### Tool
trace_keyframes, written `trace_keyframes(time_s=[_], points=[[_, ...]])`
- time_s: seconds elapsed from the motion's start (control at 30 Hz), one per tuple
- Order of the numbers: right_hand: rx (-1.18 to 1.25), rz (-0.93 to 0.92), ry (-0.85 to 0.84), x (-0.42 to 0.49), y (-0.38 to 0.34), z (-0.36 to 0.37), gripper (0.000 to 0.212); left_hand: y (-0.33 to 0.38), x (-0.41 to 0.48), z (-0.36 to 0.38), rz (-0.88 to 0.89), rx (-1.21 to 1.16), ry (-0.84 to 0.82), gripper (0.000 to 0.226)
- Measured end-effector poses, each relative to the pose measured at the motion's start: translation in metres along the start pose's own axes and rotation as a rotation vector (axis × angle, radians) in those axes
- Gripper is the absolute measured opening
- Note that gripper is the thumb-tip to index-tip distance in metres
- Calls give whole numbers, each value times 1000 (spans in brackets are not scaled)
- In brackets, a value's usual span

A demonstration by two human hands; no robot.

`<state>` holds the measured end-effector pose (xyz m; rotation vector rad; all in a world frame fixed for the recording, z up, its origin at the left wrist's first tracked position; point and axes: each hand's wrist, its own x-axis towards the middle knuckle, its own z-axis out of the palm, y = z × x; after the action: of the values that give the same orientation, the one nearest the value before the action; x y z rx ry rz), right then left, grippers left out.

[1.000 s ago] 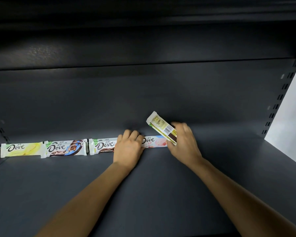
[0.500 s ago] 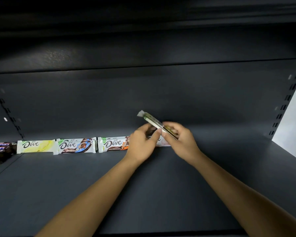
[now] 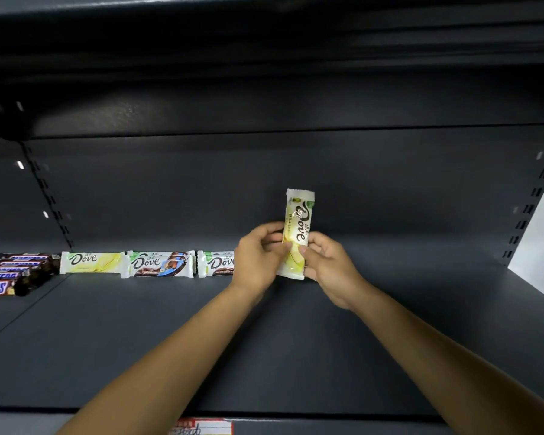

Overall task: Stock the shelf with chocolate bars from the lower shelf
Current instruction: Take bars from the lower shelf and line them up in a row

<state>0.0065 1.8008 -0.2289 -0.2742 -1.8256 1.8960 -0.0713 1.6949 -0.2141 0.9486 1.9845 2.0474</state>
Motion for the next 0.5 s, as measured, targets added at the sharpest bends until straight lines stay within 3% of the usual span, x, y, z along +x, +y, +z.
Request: trace_keyframes(time_s=[0.27, 0.5], points=[[6, 50, 61, -5, -1, 11, 18, 3, -4, -17, 100, 176, -45, 26], [248, 141, 79, -7, 5, 26, 27, 1, -12, -33, 296, 700, -193, 50]])
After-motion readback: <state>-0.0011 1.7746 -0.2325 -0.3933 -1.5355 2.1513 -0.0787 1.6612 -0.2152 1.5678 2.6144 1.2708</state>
